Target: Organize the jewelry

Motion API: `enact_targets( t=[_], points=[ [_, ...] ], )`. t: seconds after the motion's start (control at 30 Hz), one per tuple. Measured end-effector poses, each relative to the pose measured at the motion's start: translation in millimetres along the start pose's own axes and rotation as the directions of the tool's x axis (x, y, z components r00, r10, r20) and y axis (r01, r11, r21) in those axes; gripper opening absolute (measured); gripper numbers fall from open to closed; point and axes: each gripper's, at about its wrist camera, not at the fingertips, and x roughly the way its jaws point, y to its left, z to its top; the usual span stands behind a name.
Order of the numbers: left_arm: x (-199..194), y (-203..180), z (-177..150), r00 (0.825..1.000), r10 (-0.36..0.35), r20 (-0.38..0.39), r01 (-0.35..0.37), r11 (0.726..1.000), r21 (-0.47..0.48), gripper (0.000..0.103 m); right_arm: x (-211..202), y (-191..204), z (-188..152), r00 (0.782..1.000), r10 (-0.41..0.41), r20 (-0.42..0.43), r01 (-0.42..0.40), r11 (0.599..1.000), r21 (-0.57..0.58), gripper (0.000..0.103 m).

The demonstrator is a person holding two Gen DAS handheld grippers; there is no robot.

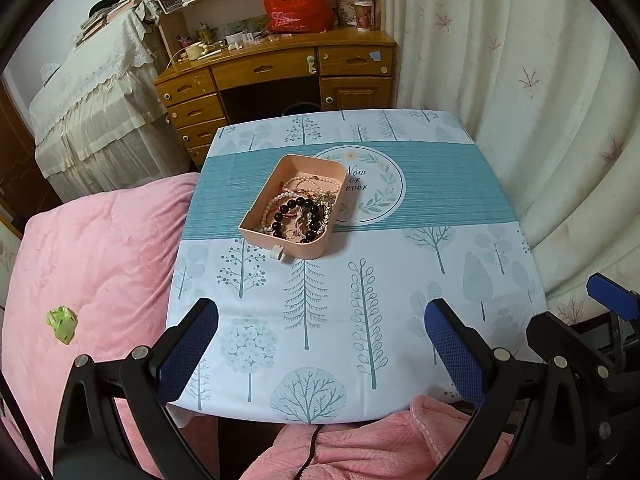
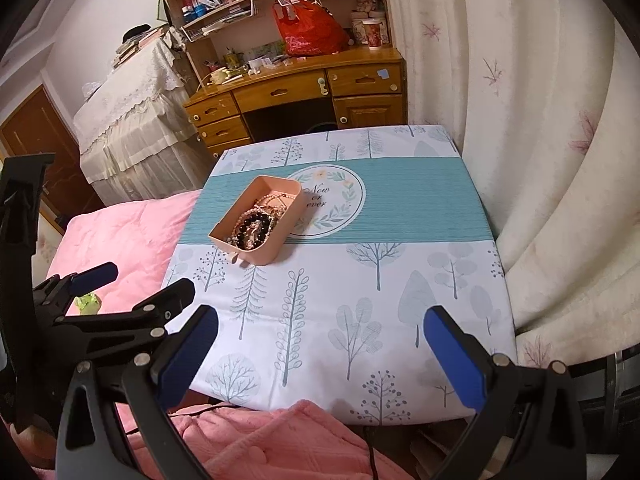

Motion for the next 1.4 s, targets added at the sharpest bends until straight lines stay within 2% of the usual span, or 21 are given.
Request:
enact_targets(
  t=[1.4],
  points=[
    [-4.5,-0.7,-7.0,1.000,0.008,-0.003,-0.009,1.000,-0.017,0.102,2.7,5.2,-4.9,1.000,-0.002,-0.020,0.002,1.000,-0.019,0.103]
  ],
)
